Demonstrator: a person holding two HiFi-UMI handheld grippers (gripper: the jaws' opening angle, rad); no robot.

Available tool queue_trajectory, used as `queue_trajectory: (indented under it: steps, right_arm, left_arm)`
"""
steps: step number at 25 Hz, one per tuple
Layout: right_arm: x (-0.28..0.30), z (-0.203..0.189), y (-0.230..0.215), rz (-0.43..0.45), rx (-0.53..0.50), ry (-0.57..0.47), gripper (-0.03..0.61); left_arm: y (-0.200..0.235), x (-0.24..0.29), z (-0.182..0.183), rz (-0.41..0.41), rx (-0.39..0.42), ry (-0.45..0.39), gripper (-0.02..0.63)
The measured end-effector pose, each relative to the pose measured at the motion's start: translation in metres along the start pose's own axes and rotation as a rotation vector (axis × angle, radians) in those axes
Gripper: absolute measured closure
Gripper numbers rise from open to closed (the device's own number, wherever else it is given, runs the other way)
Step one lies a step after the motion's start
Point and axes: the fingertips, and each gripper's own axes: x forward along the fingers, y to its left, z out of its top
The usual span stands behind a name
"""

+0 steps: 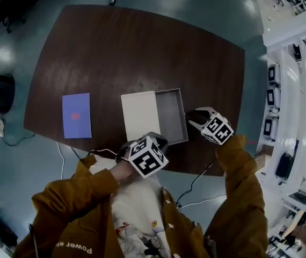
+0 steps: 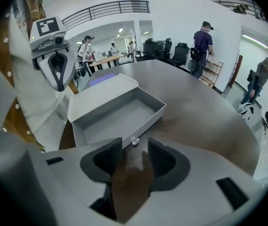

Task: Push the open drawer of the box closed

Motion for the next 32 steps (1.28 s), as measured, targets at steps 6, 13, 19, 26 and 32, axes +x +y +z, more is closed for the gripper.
queue_trajectory:
  steps: [6, 13, 19, 26, 32]
  right_arm:
    - [0.011, -0.003, 0.001, 0.070, -0.158, 0.096, 0.417]
    - [0.028, -0.007, 0.001, 0.117, -0.298, 0.166, 0.420]
    - [0.039, -0.006, 0.006, 0.151, -0.376, 0.182, 0.444]
    - [0.050, -0.008, 0.006, 0.185, -0.457, 0.236, 0.456]
    - [0.054, -0.011, 0.007, 0.204, -0.529, 0.279, 0.487]
  left_arm:
    - [0.003, -0.002, 0.000, 0.003, 0.051, 0.024, 0.607]
    - [0.007, -0.003, -0.006, -0.005, 0.039, 0.032, 0.607]
    - [0.012, -0.006, -0.009, -0.009, 0.032, 0.036, 0.607]
    - [0.014, -0.006, -0.013, -0.027, 0.025, 0.044, 0.607]
    - [0.017, -0.007, -0.013, -0.028, 0.016, 0.042, 0.607]
